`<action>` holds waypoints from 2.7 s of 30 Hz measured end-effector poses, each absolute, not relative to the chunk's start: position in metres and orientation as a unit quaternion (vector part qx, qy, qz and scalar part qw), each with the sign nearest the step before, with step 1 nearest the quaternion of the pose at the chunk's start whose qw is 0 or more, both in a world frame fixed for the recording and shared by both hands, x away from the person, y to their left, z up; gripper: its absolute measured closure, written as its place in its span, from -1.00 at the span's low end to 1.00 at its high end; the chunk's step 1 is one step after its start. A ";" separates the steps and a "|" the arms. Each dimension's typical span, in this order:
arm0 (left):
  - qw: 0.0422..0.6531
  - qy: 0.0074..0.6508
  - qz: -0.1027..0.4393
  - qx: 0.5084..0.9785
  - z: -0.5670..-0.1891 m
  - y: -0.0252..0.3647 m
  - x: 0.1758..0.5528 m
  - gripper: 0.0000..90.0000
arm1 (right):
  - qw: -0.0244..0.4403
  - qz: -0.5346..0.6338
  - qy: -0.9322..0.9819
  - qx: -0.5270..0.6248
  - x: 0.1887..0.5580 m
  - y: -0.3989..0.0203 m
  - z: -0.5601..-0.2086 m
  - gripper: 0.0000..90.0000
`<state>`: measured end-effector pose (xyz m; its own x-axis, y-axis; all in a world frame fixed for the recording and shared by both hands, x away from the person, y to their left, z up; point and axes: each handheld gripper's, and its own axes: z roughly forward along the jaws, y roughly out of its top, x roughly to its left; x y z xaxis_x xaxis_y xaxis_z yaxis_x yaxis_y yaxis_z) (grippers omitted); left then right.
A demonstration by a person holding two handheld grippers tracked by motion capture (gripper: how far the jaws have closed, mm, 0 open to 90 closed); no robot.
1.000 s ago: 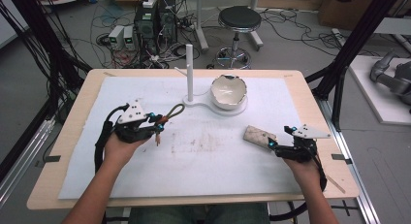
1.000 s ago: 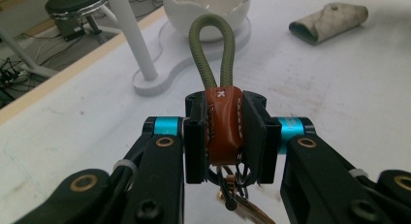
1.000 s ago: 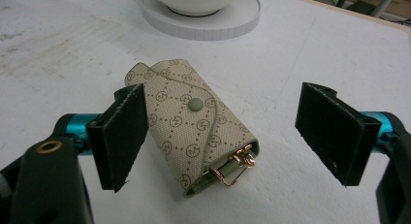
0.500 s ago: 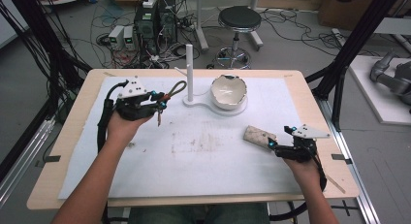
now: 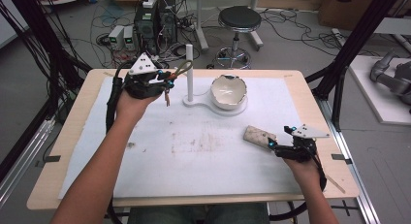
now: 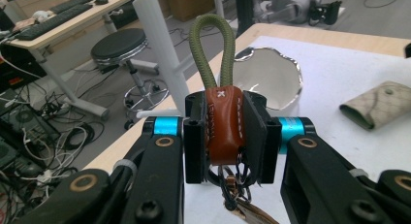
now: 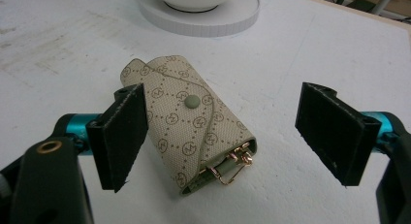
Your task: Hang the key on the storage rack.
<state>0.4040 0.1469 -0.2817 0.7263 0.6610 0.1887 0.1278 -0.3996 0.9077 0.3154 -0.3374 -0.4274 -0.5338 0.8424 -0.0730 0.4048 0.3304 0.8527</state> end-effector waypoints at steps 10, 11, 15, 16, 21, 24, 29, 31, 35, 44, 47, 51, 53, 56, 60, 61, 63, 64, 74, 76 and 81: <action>0.462 0.260 0.275 0.802 -0.293 0.140 0.419 0.59 | 0.263 0.413 0.772 0.405 0.316 -0.338 -0.428 -0.56; 0.462 0.262 0.275 0.802 -0.294 0.140 0.421 0.59 | 0.264 0.413 0.772 0.405 0.316 -0.338 -0.428 -0.56; 0.457 0.267 0.273 0.803 -0.298 0.139 0.424 0.58 | 0.263 0.412 0.773 0.404 0.316 -0.338 -0.428 -0.56; 0.457 0.273 0.272 0.801 -0.299 0.139 0.424 0.57 | 0.263 0.412 0.773 0.404 0.316 -0.337 -0.428 -0.56; 0.460 0.290 0.280 0.791 -0.299 0.141 0.425 0.27 | 0.264 0.412 0.773 0.405 0.316 -0.337 -0.428 -0.56; 0.465 0.298 0.278 0.786 -0.301 0.145 0.422 0.01 | 0.265 0.412 0.773 0.404 0.315 -0.338 -0.428 -0.56; 0.482 0.308 0.244 0.783 -0.325 0.156 0.408 -0.12 | 0.262 0.413 0.771 0.407 0.316 -0.339 -0.429 -0.56; 0.483 0.313 0.237 0.783 -0.333 0.159 0.403 -0.16 | 0.262 0.414 0.771 0.408 0.315 -0.339 -0.428 -0.56; 0.482 0.314 0.226 0.786 -0.340 0.167 0.392 -0.25 | 0.262 0.416 0.770 0.408 0.314 -0.339 -0.427 -0.56; 0.489 0.289 0.214 0.795 -0.342 0.170 0.371 -0.33 | 0.260 0.415 0.772 0.405 0.313 -0.336 -0.427 -0.56; 0.488 0.284 0.212 0.798 -0.345 0.170 0.363 -0.35 | 0.262 0.414 0.773 0.403 0.313 -0.336 -0.427 -0.56; 0.487 0.285 0.201 0.800 -0.354 0.171 0.353 -0.37 | 0.263 0.414 0.773 0.403 0.314 -0.337 -0.427 -0.56; 0.482 0.281 0.195 0.806 -0.360 0.173 0.348 -0.39 | 0.262 0.414 0.773 0.403 0.314 -0.337 -0.427 -0.56; 0.479 0.281 0.188 0.810 -0.369 0.177 0.338 -0.41 | 0.259 0.412 0.774 0.405 0.313 -0.337 -0.428 -0.56; 0.483 0.286 0.182 0.807 -0.378 0.183 0.325 -0.43 | 0.262 0.414 0.771 0.406 0.312 -0.339 -0.427 -0.56; 0.483 0.288 0.181 0.807 -0.380 0.185 0.323 -0.43 | 0.263 0.414 0.771 0.406 0.312 -0.339 -0.427 -0.56; 0.478 0.293 0.184 0.808 -0.384 0.187 0.319 -0.43 | 0.262 0.413 0.772 0.405 0.312 -0.339 -0.427 -0.56; 0.475 0.294 0.184 0.809 -0.385 0.188 0.318 -0.43 | 0.262 0.413 0.772 0.406 0.312 -0.339 -0.427 -0.56; 0.465 0.309 0.182 0.809 -0.407 0.208 0.308 -0.48 | 0.260 0.413 0.774 0.405 0.313 -0.337 -0.428 -0.56; 0.463 0.310 0.181 0.810 -0.410 0.209 0.308 -0.51 | 0.261 0.413 0.773 0.404 0.314 -0.338 -0.428 -0.56; 0.453 0.307 0.177 0.818 -0.417 0.205 0.310 -0.57 | 0.259 0.412 0.774 0.405 0.316 -0.339 -0.429 -0.56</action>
<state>0.3096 0.2054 -0.4174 0.7489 0.6626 0.0123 0.3413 -0.4015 0.8499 0.3162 -0.3393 -0.4287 -0.5375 0.8406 -0.0664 0.4139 0.3317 0.8478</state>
